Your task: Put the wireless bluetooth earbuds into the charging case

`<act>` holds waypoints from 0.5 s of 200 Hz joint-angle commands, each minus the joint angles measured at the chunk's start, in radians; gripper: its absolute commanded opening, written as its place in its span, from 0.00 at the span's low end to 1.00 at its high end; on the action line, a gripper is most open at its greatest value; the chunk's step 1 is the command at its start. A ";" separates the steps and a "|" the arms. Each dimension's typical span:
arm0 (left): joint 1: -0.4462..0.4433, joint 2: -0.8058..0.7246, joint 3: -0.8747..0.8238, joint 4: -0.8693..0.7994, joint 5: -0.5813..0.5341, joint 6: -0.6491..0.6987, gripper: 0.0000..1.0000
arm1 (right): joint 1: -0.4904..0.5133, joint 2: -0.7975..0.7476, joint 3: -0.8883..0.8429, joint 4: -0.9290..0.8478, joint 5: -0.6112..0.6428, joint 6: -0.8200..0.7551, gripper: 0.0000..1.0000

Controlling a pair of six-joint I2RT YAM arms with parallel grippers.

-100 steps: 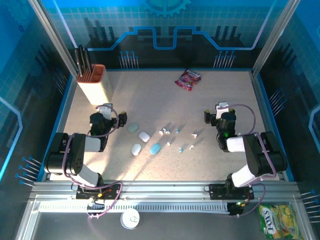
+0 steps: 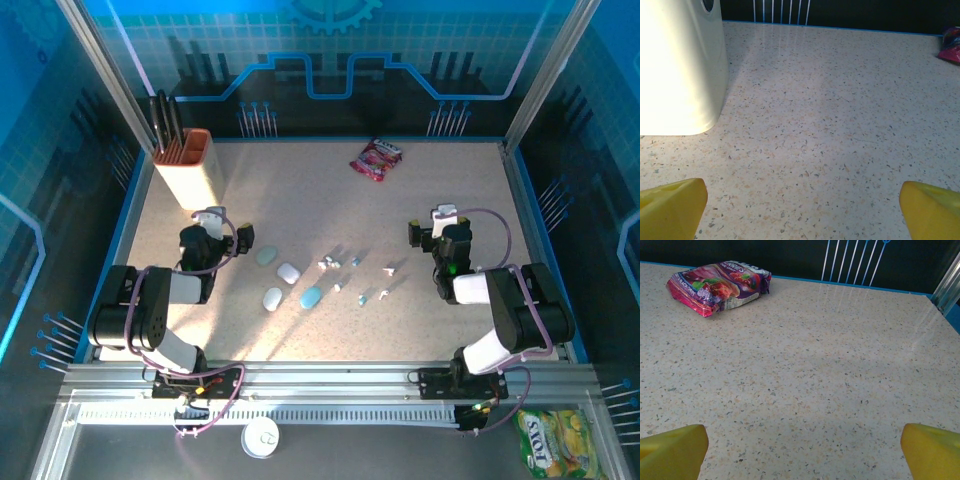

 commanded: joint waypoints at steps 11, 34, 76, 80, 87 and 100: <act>0.007 0.007 0.017 0.016 -0.006 0.002 0.99 | -0.014 0.003 -0.001 0.027 -0.025 0.016 1.00; 0.007 0.004 0.002 0.038 -0.004 0.003 0.99 | -0.011 -0.001 -0.007 0.036 -0.061 -0.002 1.00; 0.003 -0.093 -0.129 0.201 -0.088 -0.024 0.99 | 0.032 -0.123 -0.033 -0.021 -0.031 -0.042 1.00; 0.003 -0.107 -0.132 0.193 -0.084 -0.021 0.99 | 0.035 -0.142 -0.027 -0.046 -0.029 -0.045 1.00; 0.001 -0.140 -0.137 0.168 -0.080 -0.020 0.99 | 0.044 -0.174 -0.019 -0.088 -0.025 -0.050 1.00; -0.008 -0.214 -0.134 0.087 -0.089 -0.021 0.99 | 0.063 -0.232 -0.005 -0.153 -0.025 -0.070 1.00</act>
